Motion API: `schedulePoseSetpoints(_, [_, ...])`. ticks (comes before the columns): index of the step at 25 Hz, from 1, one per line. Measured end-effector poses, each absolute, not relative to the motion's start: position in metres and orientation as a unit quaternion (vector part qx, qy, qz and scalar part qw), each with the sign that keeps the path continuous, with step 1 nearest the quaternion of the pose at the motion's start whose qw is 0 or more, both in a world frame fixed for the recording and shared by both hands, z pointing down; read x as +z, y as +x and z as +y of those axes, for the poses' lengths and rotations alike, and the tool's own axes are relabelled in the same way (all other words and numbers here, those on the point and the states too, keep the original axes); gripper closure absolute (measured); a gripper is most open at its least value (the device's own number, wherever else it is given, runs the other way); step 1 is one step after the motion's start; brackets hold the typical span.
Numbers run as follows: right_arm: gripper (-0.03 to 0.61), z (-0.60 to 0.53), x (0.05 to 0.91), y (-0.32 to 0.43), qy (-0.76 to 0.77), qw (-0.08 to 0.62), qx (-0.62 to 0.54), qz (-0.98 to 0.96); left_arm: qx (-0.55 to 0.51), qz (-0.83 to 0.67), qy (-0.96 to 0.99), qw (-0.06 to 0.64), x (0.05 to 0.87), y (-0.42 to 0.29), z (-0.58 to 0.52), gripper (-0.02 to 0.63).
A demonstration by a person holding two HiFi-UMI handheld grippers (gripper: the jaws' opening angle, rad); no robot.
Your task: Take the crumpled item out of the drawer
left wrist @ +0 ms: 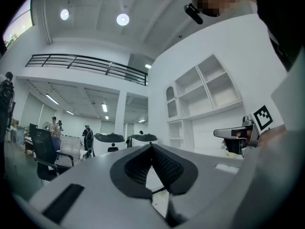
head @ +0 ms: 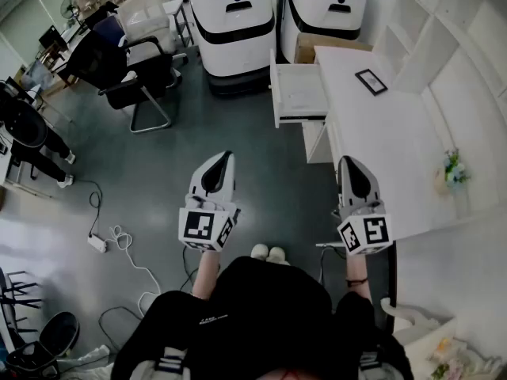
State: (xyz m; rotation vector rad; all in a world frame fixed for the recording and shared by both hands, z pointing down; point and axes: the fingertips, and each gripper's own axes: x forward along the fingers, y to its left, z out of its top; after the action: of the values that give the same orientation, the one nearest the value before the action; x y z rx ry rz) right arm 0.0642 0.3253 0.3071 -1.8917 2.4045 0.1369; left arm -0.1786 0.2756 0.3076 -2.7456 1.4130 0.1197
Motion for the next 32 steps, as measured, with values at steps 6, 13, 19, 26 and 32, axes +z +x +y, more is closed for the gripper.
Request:
schedulePoseSetpoints(6, [0.588, 0.326, 0.308, 0.071, -0.619, 0.043, 0.044, 0.783, 0.036, 0.454, -0.89, 0.027, 0.307, -0.169, 0.276, 0.617])
schedulePoseSetpoints(13, [0.588, 0.322, 0.313, 0.077, -0.603, 0.048, 0.047, 0.795, 0.028, 0.456, -0.889, 0.029, 0.312, -0.156, 0.275, 0.617])
schedulePoseSetpoints(19, [0.588, 0.303, 0.32, 0.077, -0.591, 0.054, 0.031, 0.805, 0.029, 0.464, -0.885, 0.011, 0.32, -0.149, 0.265, 0.617])
schedulePoseSetpoints(26, [0.588, 0.263, 0.332, 0.083, -0.59, 0.051, 0.013, 0.805, 0.016, 0.456, -0.89, -0.002, 0.334, -0.136, 0.232, 0.617])
schedulePoseSetpoints(32, [0.588, 0.203, 0.348, 0.089, -0.599, 0.047, -0.004, 0.8, 0.019, 0.455, -0.89, -0.016, 0.346, -0.132, 0.167, 0.617])
